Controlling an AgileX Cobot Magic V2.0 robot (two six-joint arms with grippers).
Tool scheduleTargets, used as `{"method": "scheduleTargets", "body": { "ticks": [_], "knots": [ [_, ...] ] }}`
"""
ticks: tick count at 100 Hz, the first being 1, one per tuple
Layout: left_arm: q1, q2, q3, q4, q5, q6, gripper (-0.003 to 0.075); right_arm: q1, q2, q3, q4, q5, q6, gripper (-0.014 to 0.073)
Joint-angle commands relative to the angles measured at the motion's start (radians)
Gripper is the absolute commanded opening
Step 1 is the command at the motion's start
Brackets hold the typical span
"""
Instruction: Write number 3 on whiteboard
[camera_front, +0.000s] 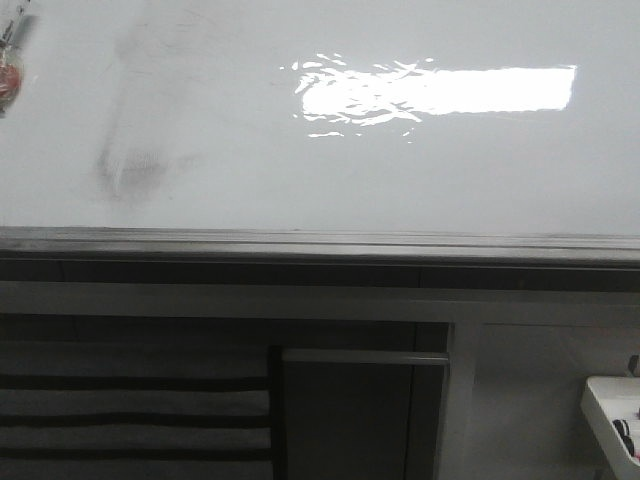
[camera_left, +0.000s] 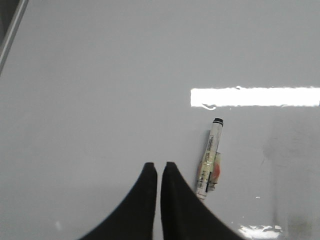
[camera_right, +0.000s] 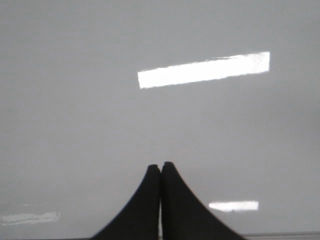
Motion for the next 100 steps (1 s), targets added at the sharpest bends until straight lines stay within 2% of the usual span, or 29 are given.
{"method": "scheduleTargets", "body": {
  "ticks": [1, 16, 48, 91, 100],
  "knots": [
    [-0.004, 0.098, -0.119, 0.043, 0.028, -0.01, -0.0019, -0.001, 0.085, -0.112, -0.008, 0.031, -0.021, -0.0079],
    [-0.004, 0.218, -0.229, 0.046, 0.158, -0.01, -0.0019, -0.001, 0.208, -0.249, -0.008, 0.133, -0.13, -0.0079],
    [-0.004, 0.31, -0.236, 0.046, 0.161, -0.01, -0.0019, -0.001, 0.277, -0.277, 0.002, 0.123, -0.133, -0.0079],
    [-0.004, 0.322, -0.236, 0.08, 0.166, 0.002, -0.0018, -0.001, 0.277, -0.277, 0.002, 0.089, -0.133, -0.0078],
    [-0.004, 0.322, -0.235, 0.121, 0.169, 0.023, -0.0016, -0.001, 0.277, -0.277, -0.008, 0.073, -0.133, -0.0023]
  ]
}}
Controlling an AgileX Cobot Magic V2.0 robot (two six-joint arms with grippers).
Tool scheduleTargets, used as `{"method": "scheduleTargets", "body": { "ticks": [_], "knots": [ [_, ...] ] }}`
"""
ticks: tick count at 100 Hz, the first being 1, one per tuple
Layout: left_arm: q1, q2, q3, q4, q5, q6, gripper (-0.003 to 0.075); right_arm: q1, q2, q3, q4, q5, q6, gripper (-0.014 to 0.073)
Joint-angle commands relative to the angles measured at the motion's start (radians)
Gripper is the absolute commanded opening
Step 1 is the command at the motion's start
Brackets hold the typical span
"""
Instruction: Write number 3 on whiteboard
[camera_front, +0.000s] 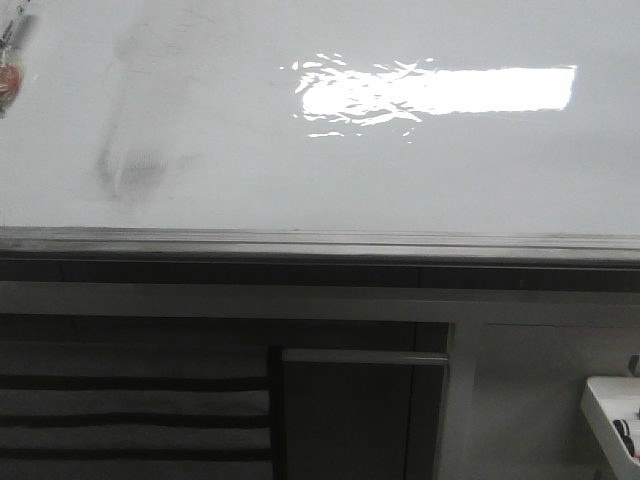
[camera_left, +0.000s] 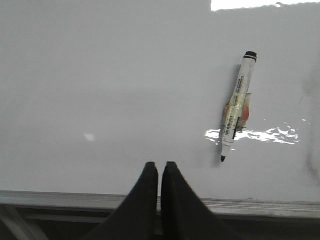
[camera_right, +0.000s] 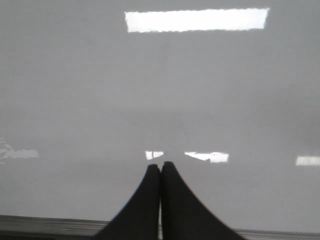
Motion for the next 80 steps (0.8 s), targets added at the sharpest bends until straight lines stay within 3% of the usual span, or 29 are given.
{"method": "scheduleTargets", "body": {
  "ticks": [1, 6, 14, 23, 30, 36, 42, 80],
  "knots": [
    [-0.004, 0.014, -0.033, 0.037, -0.07, 0.011, -0.0014, -0.001, 0.015, -0.035, -0.014, -0.103, -0.011, -0.0015],
    [-0.004, 0.014, -0.033, 0.03, -0.072, 0.011, 0.0001, -0.001, 0.017, -0.035, -0.028, -0.112, -0.011, 0.0065],
    [-0.004, 0.014, -0.033, 0.022, -0.072, 0.006, 0.0073, -0.001, 0.017, -0.035, -0.035, -0.114, -0.011, 0.0261],
    [-0.004, 0.014, -0.033, 0.022, -0.079, 0.006, 0.0236, -0.001, 0.017, -0.035, -0.035, -0.104, -0.011, 0.0461],
    [-0.004, 0.014, -0.033, 0.022, -0.083, 0.006, 0.0403, -0.001, 0.017, -0.035, -0.035, -0.104, -0.011, 0.0551],
    [-0.004, 0.014, -0.033, 0.012, -0.096, 0.004, 0.0494, -0.001, 0.017, -0.035, -0.035, -0.104, -0.011, 0.0572],
    [-0.004, 0.014, -0.033, -0.015, -0.098, 0.001, 0.0524, -0.001, 0.017, -0.035, -0.035, -0.104, -0.011, 0.0568],
    [-0.004, 0.014, -0.033, -0.039, -0.1, 0.001, 0.0482, -0.001, 0.017, -0.035, -0.035, -0.104, -0.011, 0.0568]
  ]
}}
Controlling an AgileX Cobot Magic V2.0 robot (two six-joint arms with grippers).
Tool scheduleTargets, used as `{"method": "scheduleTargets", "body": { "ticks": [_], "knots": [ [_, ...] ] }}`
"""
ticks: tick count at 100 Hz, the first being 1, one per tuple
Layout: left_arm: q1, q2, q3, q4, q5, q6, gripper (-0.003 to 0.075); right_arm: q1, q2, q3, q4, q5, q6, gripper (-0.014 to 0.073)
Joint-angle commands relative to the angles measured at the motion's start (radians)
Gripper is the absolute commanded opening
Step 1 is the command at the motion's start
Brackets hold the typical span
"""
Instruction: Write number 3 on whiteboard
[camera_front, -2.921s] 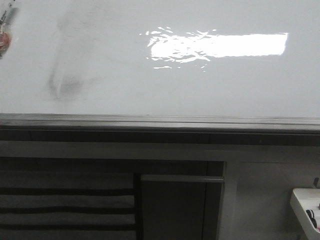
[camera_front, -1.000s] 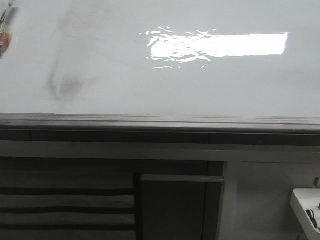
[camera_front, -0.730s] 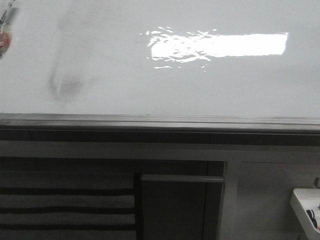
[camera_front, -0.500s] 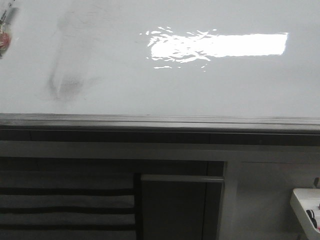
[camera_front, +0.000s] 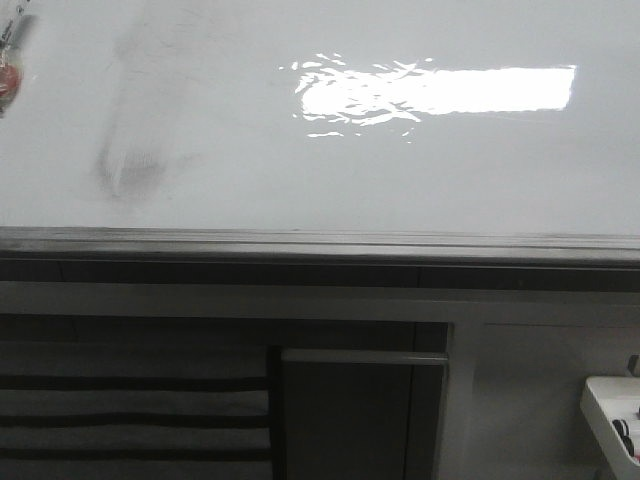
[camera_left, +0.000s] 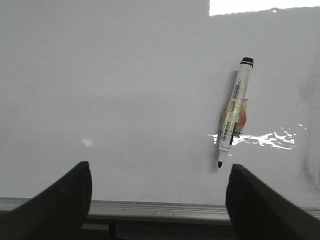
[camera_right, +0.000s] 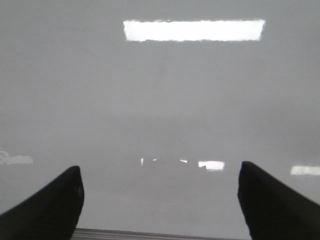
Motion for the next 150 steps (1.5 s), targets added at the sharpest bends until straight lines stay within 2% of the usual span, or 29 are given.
{"method": "scheduleTargets", "body": {
  "ticks": [1, 15, 36, 50, 89, 113, 150],
  "knots": [
    [-0.004, 0.014, -0.033, -0.007, -0.085, -0.006, 0.0481, -0.001, 0.017, -0.035, -0.014, -0.079, -0.011, 0.0568],
    [-0.014, 0.016, -0.033, -0.087, -0.103, -0.002, 0.0449, -0.001, 0.017, -0.035, -0.014, -0.083, -0.011, 0.0568],
    [-0.132, 0.099, -0.033, -0.071, -0.103, 0.088, 0.044, -0.001, 0.017, -0.035, 0.017, -0.089, -0.011, 0.0568],
    [-0.187, 0.2, -0.033, -0.015, -0.111, 0.1, 0.044, -0.001, 0.017, -0.035, 0.025, -0.089, -0.011, 0.0568],
    [-0.174, 0.54, -0.037, -0.012, -0.304, 0.1, 0.044, -0.001, 0.017, -0.035, 0.027, -0.087, -0.011, 0.0568],
    [-0.174, 0.668, -0.049, -0.015, -0.504, 0.1, 0.0439, -0.001, 0.017, -0.035, 0.027, -0.087, -0.011, 0.0568],
    [-0.141, 0.844, -0.151, -0.018, -0.504, 0.1, 0.044, -0.001, 0.017, -0.035, 0.027, -0.087, -0.011, 0.0568]
  ]
}}
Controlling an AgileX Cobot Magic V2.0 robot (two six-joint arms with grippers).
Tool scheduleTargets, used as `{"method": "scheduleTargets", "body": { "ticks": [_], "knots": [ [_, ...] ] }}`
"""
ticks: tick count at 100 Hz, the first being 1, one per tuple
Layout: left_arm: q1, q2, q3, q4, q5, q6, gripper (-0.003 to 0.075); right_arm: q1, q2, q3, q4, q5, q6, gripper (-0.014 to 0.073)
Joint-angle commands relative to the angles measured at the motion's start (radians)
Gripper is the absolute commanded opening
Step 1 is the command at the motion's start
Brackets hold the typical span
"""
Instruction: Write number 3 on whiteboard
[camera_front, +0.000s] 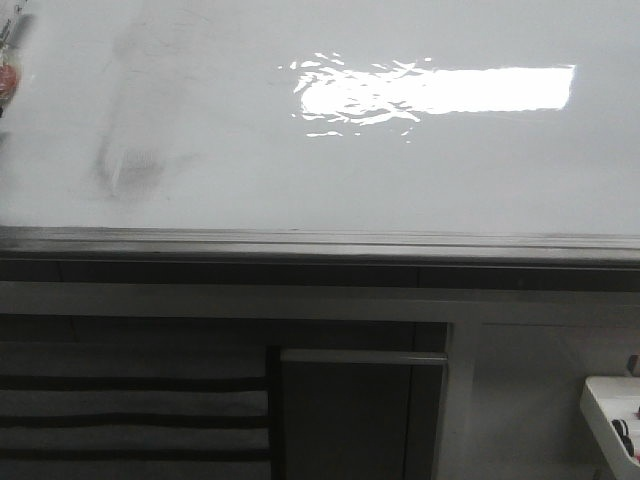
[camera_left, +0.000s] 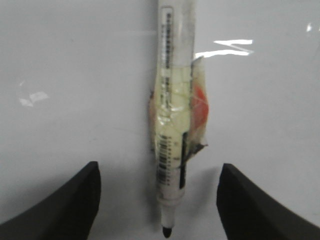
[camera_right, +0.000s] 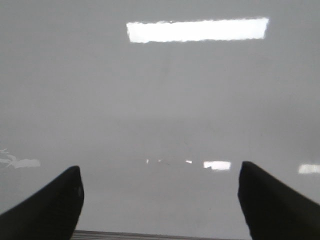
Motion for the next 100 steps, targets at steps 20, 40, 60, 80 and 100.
{"method": "scheduleTargets", "body": {
  "ticks": [20, 40, 60, 80, 100],
  "knots": [
    [-0.002, 0.04, -0.069, 0.001, -0.099, -0.003, 0.0439, -0.001, 0.017, -0.035, -0.001, -0.084, -0.011, 0.0568],
    [-0.002, 0.041, -0.069, 0.007, -0.105, -0.003, 0.032, -0.001, 0.017, -0.035, -0.001, -0.084, -0.011, 0.0568],
    [-0.002, 0.041, -0.069, 0.007, -0.105, -0.003, 0.0071, -0.001, 0.017, -0.035, -0.001, -0.084, -0.011, 0.0568],
    [-0.002, 0.012, -0.071, -0.004, -0.101, -0.003, -0.0019, -0.001, 0.017, -0.035, 0.003, -0.084, -0.011, 0.0568],
    [-0.031, -0.1, -0.071, -0.004, -0.001, -0.003, -0.0019, -0.001, 0.042, -0.09, 0.082, 0.017, -0.025, 0.0567]
  ]
}}
